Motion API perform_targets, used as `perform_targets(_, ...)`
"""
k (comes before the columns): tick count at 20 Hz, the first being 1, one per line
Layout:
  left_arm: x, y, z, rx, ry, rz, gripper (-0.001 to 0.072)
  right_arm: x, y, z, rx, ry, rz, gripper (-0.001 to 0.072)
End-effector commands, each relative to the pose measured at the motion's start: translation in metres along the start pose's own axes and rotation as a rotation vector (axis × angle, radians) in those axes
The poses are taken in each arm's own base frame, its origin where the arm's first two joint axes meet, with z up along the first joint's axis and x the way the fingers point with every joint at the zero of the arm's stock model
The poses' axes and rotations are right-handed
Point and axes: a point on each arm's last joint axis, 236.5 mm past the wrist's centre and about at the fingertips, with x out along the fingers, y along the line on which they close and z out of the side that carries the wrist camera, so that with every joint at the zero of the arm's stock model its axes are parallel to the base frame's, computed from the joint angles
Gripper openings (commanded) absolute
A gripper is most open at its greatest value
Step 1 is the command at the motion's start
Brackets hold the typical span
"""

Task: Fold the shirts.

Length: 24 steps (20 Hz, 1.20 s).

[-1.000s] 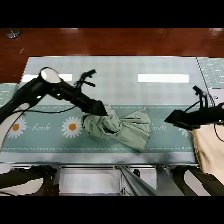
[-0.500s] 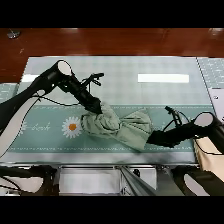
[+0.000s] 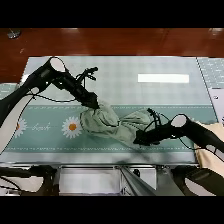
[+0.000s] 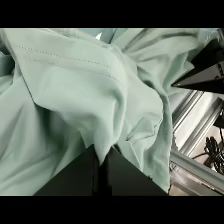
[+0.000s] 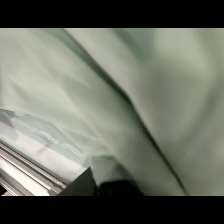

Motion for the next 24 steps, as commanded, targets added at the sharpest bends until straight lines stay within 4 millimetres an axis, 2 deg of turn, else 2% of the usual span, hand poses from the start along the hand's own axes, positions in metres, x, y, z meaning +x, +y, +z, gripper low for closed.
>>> perform_targets(1,-0.027,-0.005,0.019,0.020,-0.121,0.037,0.0029,-0.013,0.039,0.033,-0.122,-0.093,0.073,0.0012)
perform_targets(2,-0.048,-0.013,0.031,0.041,-0.198,0.049,0.0029,-0.036,0.053,0.055,-0.181,-0.161,0.070,0.0011)
perform_targets(3,-0.079,-0.023,0.047,0.064,-0.315,0.070,0.0029,-0.065,0.068,0.082,-0.229,-0.253,0.061,0.0011)
perform_targets(5,-0.162,-0.052,0.083,0.137,-0.621,0.128,0.0029,-0.150,0.106,0.140,-0.311,-0.473,0.036,0.0011)
perform_targets(6,-0.208,-0.072,0.093,0.183,-0.773,0.170,0.0029,-0.198,0.128,0.159,-0.364,-0.574,0.018,0.0011)
perform_targets(7,-0.258,-0.097,0.095,0.240,-0.922,0.217,0.0029,-0.253,0.155,0.169,-0.431,-0.679,-0.002,0.0011)
perform_targets(9,-0.343,-0.147,0.078,0.349,-1.152,0.314,0.0029,-0.355,0.211,0.157,-0.588,-0.877,-0.041,0.0011)
perform_targets(10,-0.378,-0.171,0.060,0.403,-1.239,0.371,0.0029,-0.402,0.241,0.139,-0.670,-0.984,-0.061,0.0011)
perform_targets(12,-0.424,-0.213,0.021,0.490,-1.356,0.467,0.0029,-0.475,0.292,0.085,-0.817,-1.176,-0.076,0.0011)
perform_targets(13,-0.439,-0.233,0.001,0.527,-1.406,0.498,0.0029,-0.502,0.313,0.052,-0.880,-1.258,-0.067,0.0011)
perform_targets(15,-0.460,-0.266,-0.037,0.564,-1.492,0.538,0.0029,-0.532,0.334,-0.002,-0.968,-1.368,-0.061,0.0011)
perform_targets(16,-0.469,-0.277,-0.058,0.574,-1.534,0.581,0.0029,-0.539,0.335,-0.025,-0.993,-1.406,-0.076,0.0011)
perform_targets(18,-0.487,-0.287,-0.095,0.558,-1.610,0.699,0.0029,-0.544,0.325,-0.057,-1.005,-1.433,-0.140,0.0011)
perform_targets(21,-0.500,-0.296,-0.141,0.512,-1.683,0.819,0.0029,-0.539,0.308,-0.089,-1.009,-1.418,-0.213,0.0011)
perform_targets(23,-0.495,-0.305,-0.155,0.523,-1.688,0.825,0.0029,-0.525,0.301,-0.100,-1.018,-1.358,-0.217,0.0011)
perform_targets(24,-0.490,-0.305,-0.156,0.514,-1.675,0.801,0.0030,-0.514,0.298,-0.101,-1.021,-1.310,-0.208,0.0011)
